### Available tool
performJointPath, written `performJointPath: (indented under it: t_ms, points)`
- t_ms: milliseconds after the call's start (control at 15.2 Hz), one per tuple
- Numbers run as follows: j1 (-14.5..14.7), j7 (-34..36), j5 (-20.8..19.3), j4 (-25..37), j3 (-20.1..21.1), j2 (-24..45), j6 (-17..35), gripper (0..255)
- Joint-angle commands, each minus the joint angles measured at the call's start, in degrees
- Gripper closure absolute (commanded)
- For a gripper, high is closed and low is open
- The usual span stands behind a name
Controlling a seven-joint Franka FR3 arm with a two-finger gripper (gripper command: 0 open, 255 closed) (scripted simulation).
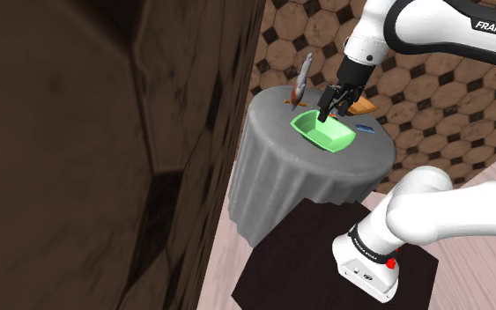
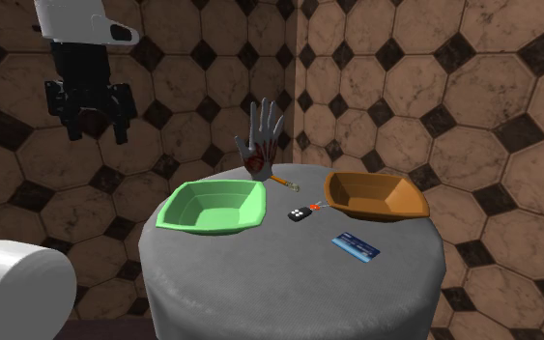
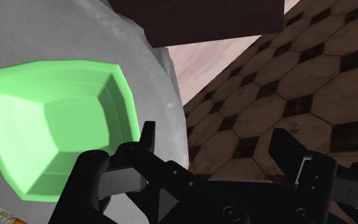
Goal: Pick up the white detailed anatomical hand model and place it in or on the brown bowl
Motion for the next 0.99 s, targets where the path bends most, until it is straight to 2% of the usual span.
performJointPath:
  t_ms: [0,462,924]
  points:
    - [0.0,0.0,0.0,0.0,0.0,0.0,0.0,0]
    - [-3.74,1.49,-3.98,4.03,-2.05,11.62,10.42,0]
    - [-7.1,3.54,-7.22,10.8,-4.25,23.45,18.48,0]
